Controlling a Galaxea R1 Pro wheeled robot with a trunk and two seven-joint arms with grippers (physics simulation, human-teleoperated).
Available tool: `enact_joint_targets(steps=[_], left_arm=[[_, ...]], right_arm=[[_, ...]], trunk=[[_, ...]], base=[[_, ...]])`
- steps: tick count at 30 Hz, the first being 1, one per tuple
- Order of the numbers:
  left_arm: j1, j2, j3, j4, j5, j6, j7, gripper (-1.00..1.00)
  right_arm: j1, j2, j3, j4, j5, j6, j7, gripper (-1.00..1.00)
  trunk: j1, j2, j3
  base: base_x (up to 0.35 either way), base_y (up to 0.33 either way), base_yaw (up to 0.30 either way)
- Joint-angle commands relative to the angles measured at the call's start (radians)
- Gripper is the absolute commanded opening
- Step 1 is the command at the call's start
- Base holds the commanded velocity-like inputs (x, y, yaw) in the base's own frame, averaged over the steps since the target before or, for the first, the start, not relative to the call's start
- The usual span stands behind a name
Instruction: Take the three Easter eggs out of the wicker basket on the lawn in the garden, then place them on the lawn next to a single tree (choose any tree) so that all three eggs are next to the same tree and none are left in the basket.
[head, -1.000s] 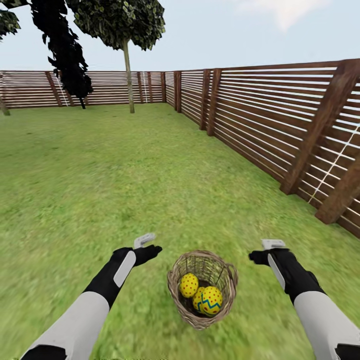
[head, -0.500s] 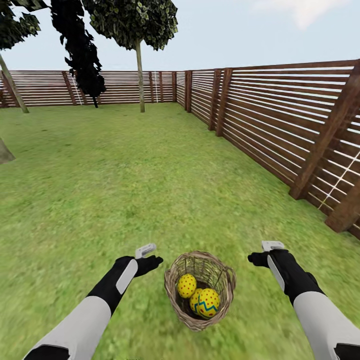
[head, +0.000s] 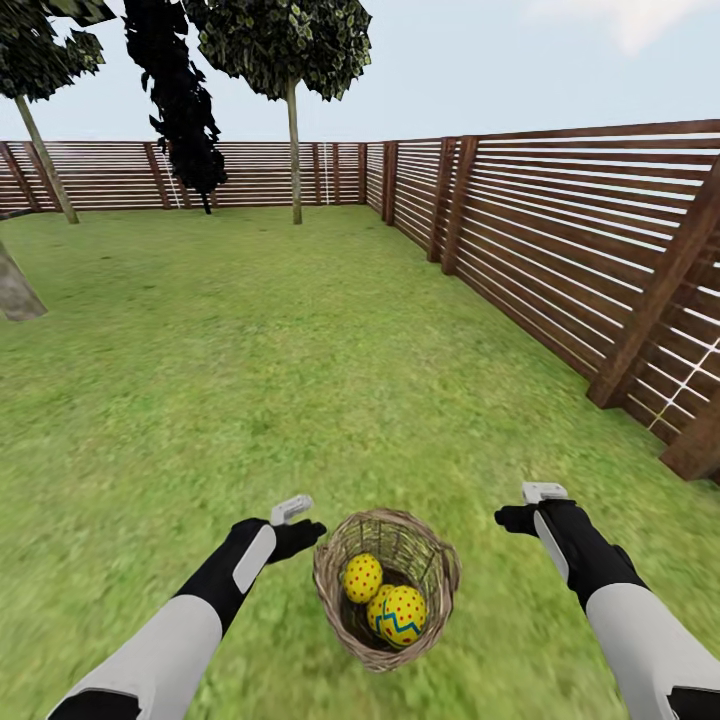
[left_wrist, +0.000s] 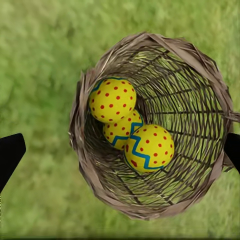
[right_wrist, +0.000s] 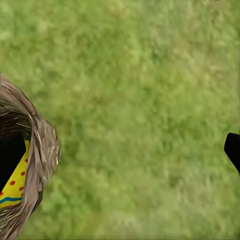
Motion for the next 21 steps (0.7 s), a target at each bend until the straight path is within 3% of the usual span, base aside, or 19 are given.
enact_joint_targets(steps=[1,13,21], left_arm=[[0.000,0.001,-0.004,0.000,0.011,0.003,0.009,1.00],[0.000,0.001,-0.004,0.005,0.010,-0.001,0.006,1.00],[0.000,0.001,-0.004,0.004,0.010,0.001,0.007,1.00]], right_arm=[[-0.001,0.001,-0.002,-0.002,0.002,0.005,0.002,1.00],[0.000,0.002,-0.002,-0.005,0.003,0.004,0.003,1.00],[0.000,0.009,-0.002,-0.005,0.004,0.004,0.004,1.00]], trunk=[[0.000,0.000,-0.001],[0.000,0.000,-0.001],[0.031,-0.056,-0.026]], base=[[0.004,-0.009,0.001],[0.001,-0.001,0.000],[0.000,0.000,0.000]])
